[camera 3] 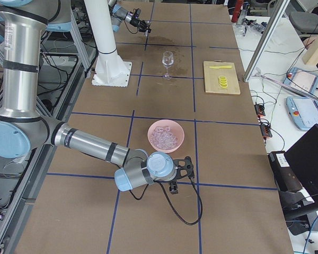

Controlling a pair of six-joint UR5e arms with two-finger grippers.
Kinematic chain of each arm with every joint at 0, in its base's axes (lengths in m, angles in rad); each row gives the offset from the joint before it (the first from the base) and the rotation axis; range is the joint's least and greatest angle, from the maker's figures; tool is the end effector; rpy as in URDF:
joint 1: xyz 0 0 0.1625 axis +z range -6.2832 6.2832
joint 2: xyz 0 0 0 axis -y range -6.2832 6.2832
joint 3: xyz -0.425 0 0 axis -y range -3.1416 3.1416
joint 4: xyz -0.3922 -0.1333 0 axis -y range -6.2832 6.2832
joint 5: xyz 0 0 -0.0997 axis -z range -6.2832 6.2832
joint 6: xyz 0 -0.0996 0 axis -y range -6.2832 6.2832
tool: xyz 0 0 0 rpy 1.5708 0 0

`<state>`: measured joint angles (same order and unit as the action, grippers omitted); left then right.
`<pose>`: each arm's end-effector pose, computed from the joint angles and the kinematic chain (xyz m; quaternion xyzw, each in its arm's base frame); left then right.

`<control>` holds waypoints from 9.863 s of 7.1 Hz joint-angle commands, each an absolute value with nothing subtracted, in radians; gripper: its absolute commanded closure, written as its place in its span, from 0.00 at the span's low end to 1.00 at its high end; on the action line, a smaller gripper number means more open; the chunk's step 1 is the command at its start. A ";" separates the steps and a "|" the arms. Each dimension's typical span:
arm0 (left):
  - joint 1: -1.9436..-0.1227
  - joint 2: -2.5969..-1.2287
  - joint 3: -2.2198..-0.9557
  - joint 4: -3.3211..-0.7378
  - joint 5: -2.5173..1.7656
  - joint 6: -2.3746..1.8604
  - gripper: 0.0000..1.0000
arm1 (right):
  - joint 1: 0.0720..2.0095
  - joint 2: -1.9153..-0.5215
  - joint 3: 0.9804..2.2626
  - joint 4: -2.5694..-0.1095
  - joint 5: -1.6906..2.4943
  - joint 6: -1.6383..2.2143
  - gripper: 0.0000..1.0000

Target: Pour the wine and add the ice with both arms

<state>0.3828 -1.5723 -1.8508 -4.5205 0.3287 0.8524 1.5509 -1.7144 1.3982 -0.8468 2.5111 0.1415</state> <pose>0.3456 -0.1061 0.5195 0.4763 0.3352 -0.1614 0.7967 0.0443 -0.4277 0.7194 0.1442 -0.4567 -0.0385 0.8770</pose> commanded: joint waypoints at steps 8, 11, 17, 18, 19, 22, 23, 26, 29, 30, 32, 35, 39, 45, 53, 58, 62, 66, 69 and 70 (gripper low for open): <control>0.322 -1.618 -1.703 -4.564 0.330 0.643 1.00 | 1.551 -1.717 1.401 -0.845 2.513 0.143 0.00; 0.322 -1.638 -1.690 -4.565 0.333 0.652 1.00 | 1.551 -1.717 1.401 -0.845 2.514 0.143 0.00; 0.325 -1.663 -1.637 -4.559 0.336 0.693 0.16 | 1.551 -1.720 1.404 -0.844 2.514 0.147 0.00; 0.325 -1.664 -1.644 -4.557 0.336 0.693 0.01 | 1.552 -1.720 1.404 -0.845 2.514 0.147 0.00; 0.327 -1.660 -1.681 -4.548 0.336 0.695 0.00 | 1.551 -1.720 1.402 -0.844 2.514 0.150 0.00; 0.357 -1.658 -1.808 -4.441 0.339 0.772 0.00 | 1.551 -1.720 1.402 -0.845 2.514 0.152 0.00; 0.351 -1.660 -1.813 -4.439 0.339 0.810 0.00 | 1.551 -1.720 1.402 -0.845 2.514 0.152 0.00; 0.348 -1.644 -1.810 -4.439 0.341 0.813 0.00 | 1.551 -1.718 1.404 -0.847 2.514 0.153 0.00; 0.347 -1.615 -1.813 -4.442 0.366 0.815 0.00 | 1.551 -1.718 1.405 -0.845 2.514 0.159 0.00; 0.345 -1.614 -1.827 -4.442 0.367 0.815 0.00 | 1.551 -1.718 1.405 -0.845 2.514 0.160 0.00; 0.339 -1.566 -1.868 -4.444 0.368 0.813 0.00 | 1.552 -1.718 1.405 -0.845 2.516 0.161 0.00; 0.247 -1.559 -1.933 -4.433 0.362 0.816 0.00 | 1.552 -1.718 1.407 -0.844 2.516 0.161 0.00; 0.138 -1.565 -1.953 -4.436 0.365 0.815 0.00 | 1.551 -1.720 1.405 -0.844 2.516 0.161 0.00; 0.032 -1.934 -2.062 -4.079 0.353 0.816 0.00 | 1.551 -1.718 1.402 -0.845 2.514 0.161 0.00; -0.461 -2.296 -2.049 -3.755 0.304 0.805 0.00 | 1.551 -1.718 1.402 -0.844 2.513 0.158 0.00; -0.616 -2.296 -2.042 -3.425 0.156 0.805 0.00 | 1.551 -1.720 1.391 -0.819 2.511 0.158 0.00; -0.684 -2.295 -1.939 -3.211 0.034 0.784 0.00 | 1.551 -1.720 1.361 -0.819 2.513 0.156 0.00; -0.997 -2.176 -1.829 -2.632 -0.545 -0.013 0.00 | 1.551 -1.720 1.328 -0.818 2.516 0.158 0.00; -1.256 -2.140 -1.761 -2.421 -1.097 -0.156 0.00 | 1.551 -1.714 1.331 -0.816 2.545 0.158 0.00; -1.357 -2.117 -1.756 -2.296 -1.341 -0.156 0.00 | 1.551 -1.709 1.336 -0.816 2.542 0.158 0.00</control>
<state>-1.2457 -2.1387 -1.7663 -2.4421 -1.0795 -0.1347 1.5509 -1.7143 1.3324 -0.8163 2.5429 0.1584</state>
